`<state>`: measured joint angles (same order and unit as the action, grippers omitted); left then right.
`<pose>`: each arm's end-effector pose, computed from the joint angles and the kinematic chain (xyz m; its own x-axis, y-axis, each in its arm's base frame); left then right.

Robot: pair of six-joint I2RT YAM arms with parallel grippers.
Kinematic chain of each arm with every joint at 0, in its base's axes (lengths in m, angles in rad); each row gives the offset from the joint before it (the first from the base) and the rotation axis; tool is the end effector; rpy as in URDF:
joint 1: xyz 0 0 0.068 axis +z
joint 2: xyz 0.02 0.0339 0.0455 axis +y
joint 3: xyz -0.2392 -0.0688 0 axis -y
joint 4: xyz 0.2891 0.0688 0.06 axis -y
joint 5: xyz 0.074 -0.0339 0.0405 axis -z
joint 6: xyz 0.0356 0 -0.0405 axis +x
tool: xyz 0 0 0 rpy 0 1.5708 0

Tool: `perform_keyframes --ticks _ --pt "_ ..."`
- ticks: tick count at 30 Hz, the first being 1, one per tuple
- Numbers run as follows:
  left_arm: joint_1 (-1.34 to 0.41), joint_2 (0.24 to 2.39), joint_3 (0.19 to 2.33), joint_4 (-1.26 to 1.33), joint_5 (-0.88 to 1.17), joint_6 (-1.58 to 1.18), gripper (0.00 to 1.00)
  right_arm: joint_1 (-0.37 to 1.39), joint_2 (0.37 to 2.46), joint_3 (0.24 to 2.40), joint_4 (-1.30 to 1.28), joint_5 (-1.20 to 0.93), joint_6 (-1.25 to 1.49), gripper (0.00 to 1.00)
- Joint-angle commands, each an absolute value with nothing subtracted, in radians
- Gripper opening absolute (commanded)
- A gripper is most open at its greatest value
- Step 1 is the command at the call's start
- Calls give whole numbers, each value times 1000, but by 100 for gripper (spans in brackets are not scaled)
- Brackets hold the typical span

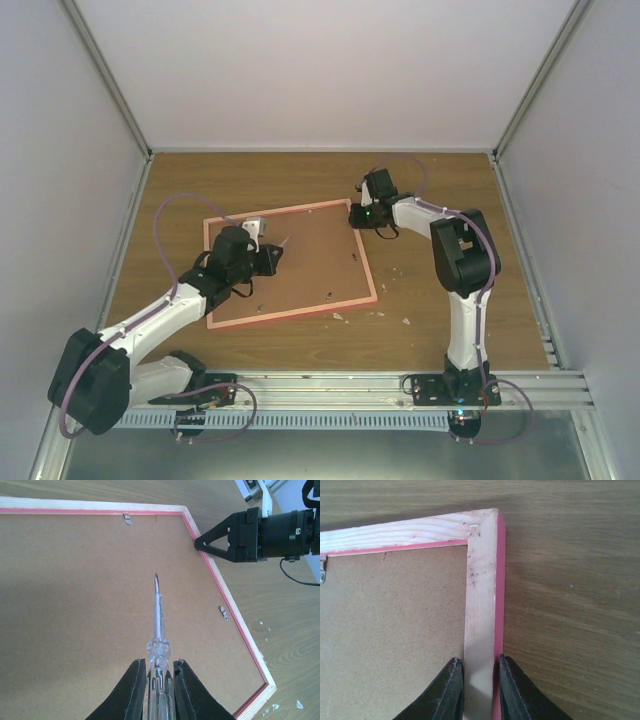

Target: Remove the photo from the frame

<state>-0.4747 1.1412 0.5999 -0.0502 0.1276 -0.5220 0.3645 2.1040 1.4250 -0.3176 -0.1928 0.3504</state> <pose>0.2557 -0.1365 0.1725 -0.7028 -0.1949 -0.6842 0.2271 0.8499 -0.4754 0.4305 0.1716 0.0932 -0.8903 0.0209 -0.4549 -0.1507 0.9292 0.3376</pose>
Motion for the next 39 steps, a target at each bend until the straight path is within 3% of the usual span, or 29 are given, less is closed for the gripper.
perform_keyframes --ticks 1,5,7,18,21,26,29,39 --pt "-468 1115 588 -25 110 -508 0 323 2068 1353 -305 -157 409 20" --pt "-468 1117 586 -17 117 -515 0 285 2002 1262 -266 -168 461 12" --pt "-468 1117 585 -12 122 -516 0 265 1976 1210 -245 -174 484 2" --pt "-468 1107 565 11 119 -536 0 100 1687 831 -92 -148 673 3" --pt "-468 1116 571 30 126 -542 0 72 1645 771 -99 -220 658 9" --pt "-469 1124 587 33 127 -538 0 69 1593 656 -73 -384 637 33" --pt "-469 1126 596 31 127 -535 0 75 1565 607 -90 -467 626 41" --pt "-468 1158 613 46 125 -535 0 193 1405 539 -168 -545 614 68"
